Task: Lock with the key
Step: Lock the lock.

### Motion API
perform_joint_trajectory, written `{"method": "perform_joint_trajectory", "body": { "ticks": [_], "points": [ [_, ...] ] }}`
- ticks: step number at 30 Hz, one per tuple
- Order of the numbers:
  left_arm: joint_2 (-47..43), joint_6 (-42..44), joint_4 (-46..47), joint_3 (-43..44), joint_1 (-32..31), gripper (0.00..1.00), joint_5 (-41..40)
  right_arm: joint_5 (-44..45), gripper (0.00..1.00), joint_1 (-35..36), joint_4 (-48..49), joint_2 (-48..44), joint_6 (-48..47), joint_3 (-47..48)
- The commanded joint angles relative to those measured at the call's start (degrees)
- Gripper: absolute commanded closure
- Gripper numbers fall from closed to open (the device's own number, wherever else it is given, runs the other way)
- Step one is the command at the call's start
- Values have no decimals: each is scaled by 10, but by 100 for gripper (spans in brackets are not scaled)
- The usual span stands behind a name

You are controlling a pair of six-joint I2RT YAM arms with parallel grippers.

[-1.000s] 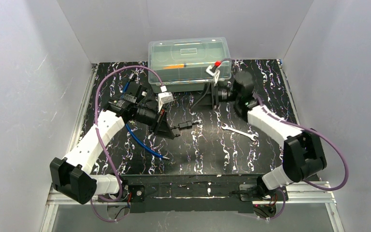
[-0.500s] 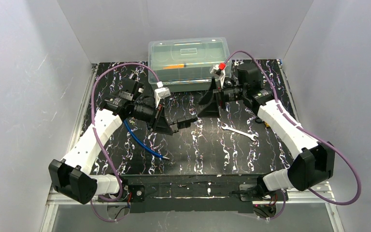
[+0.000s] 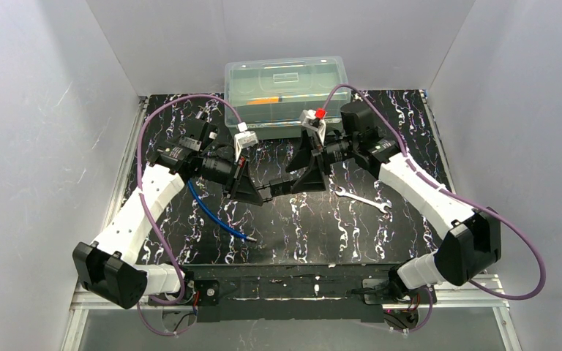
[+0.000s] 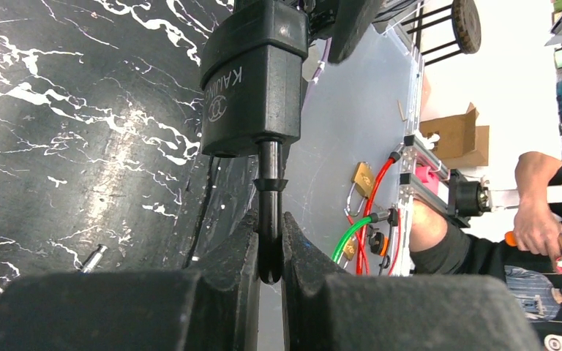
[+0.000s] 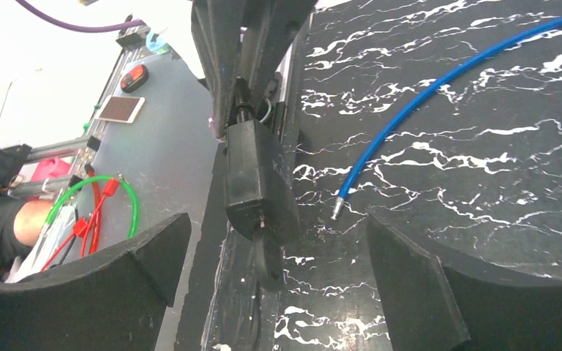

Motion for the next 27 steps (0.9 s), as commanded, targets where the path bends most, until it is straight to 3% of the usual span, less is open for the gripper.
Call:
{"method": "perform_joint_trajectory", "body": {
  "ticks": [1, 3, 9, 19, 23, 27],
  "points": [
    [-19, -33, 39, 29, 5, 100, 70, -30, 2, 16, 79, 7, 26, -9],
    [-15, -46, 51, 32, 8, 100, 77, -44, 6, 23, 100, 7, 44, -17],
    [-5, -65, 77, 32, 18, 100, 84, -53, 40, 37, 101, 6, 55, -15],
    [-13, -81, 107, 26, 20, 100, 7, -49, 64, 45, 164, 1, 151, -12],
    [-33, -109, 144, 14, 20, 100, -46, -36, 72, 46, 326, 0, 301, -45],
    [-45, -130, 173, 5, 20, 100, -70, -6, 82, 46, 698, 9, 614, -130]
  ]
}}
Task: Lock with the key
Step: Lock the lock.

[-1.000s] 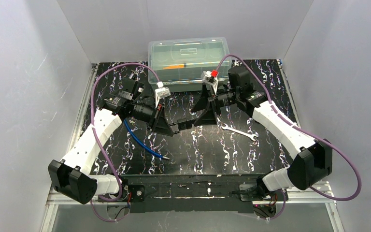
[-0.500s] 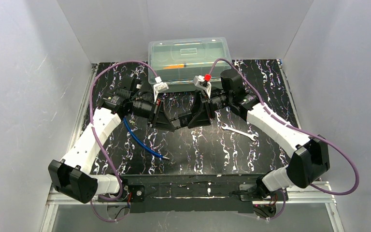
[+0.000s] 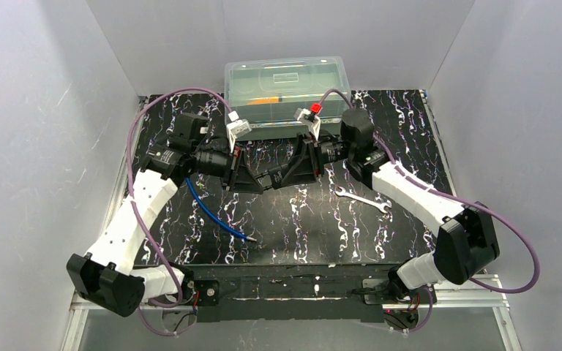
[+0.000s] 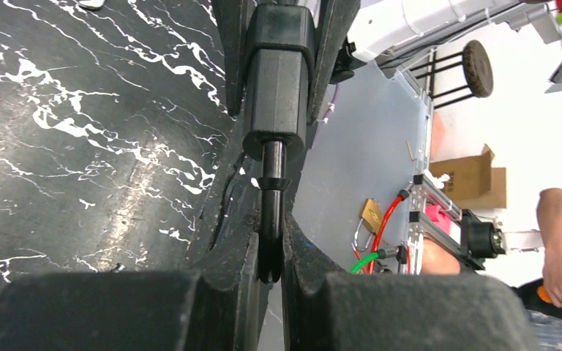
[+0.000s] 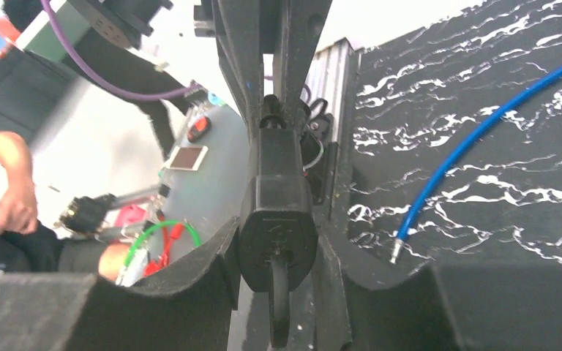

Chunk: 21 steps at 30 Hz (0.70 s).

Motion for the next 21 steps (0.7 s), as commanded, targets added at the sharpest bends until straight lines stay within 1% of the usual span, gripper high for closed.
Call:
{"method": "perform_joint_trajectory", "body": {
  "ticks": [1, 2, 5, 13, 17, 21],
  "points": [
    [-19, -39, 85, 0, 4, 100, -59, 21, 86, 18, 456, 7, 352, -62],
    [-21, -40, 89, -1, 4, 100, -63, 25, 90, 19, 480, 10, 365, -65],
    [-27, -49, 106, -5, 4, 100, -64, 19, 98, 25, 434, 11, 331, -58],
    [-13, -89, 150, 1, 4, 100, -16, 7, 99, 45, 385, 15, 282, -68],
    [-1, -86, 152, 4, 2, 100, 13, -8, 99, 54, 367, 14, 269, -63],
    [10, -72, 145, 9, 1, 100, 26, -22, 99, 59, 324, 10, 241, -60]
  ]
}}
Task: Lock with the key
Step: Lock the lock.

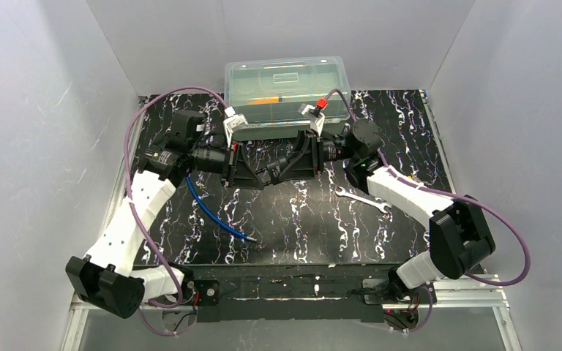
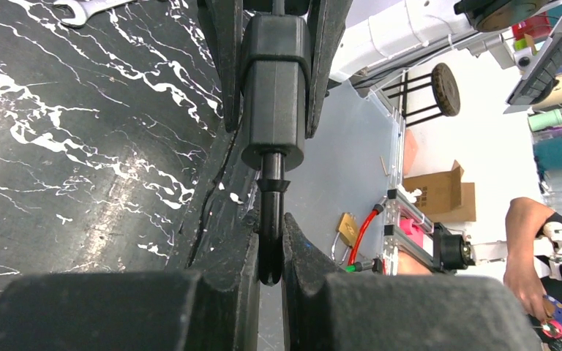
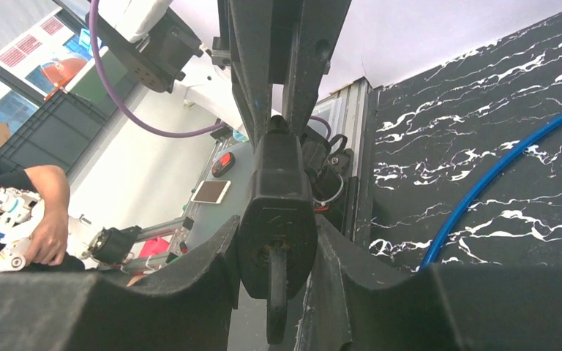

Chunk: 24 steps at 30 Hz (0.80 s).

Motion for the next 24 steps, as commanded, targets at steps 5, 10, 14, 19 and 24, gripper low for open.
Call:
{"method": "perform_joint_trajectory", "body": {
  "ticks": [5, 10, 14, 19, 24],
  "points": [
    [20, 14, 93, 8, -22, 100, -38, -35, 99, 68, -39, -14, -44, 11],
    [34, 2, 111, 20, -41, 100, -59, -29, 99, 86, -43, -6, -45, 11],
    [52, 0, 117, 39, -51, 100, -67, -24, 99, 92, -41, -2, -42, 7],
    [70, -9, 134, 46, -68, 100, -68, -22, 99, 97, -5, 1, -18, 6],
    [83, -19, 148, 54, -78, 100, -68, -24, 99, 107, 24, 5, 4, 1]
  ]
}}
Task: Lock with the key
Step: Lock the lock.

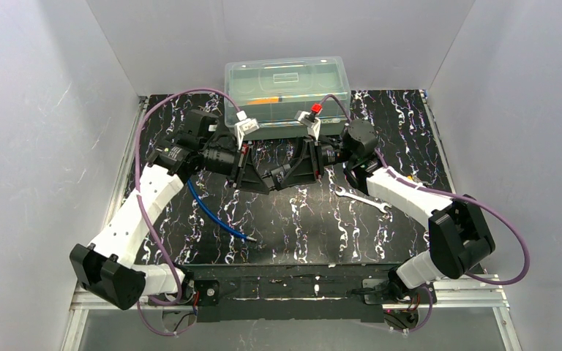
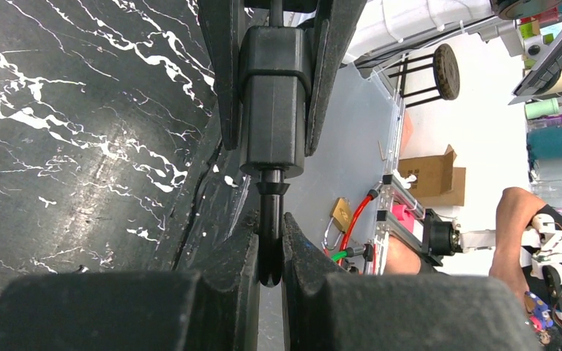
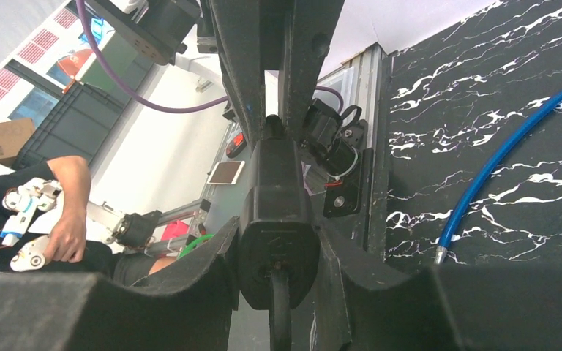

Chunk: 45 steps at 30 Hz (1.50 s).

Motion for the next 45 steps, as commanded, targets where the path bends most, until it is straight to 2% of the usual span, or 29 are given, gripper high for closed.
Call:
{"method": "perform_joint_trajectory", "body": {
  "ticks": [1, 19, 45],
  "points": [
    [46, -20, 181, 39, -36, 100, -34, 0, 99, 103, 88, 5, 24, 6],
    [82, -26, 198, 65, -53, 100, -49, 4, 99, 116, 178, 14, 88, -10],
    [158, -47, 221, 132, -84, 100, -76, 7, 99, 134, 206, 26, 111, -5]
  ]
}}
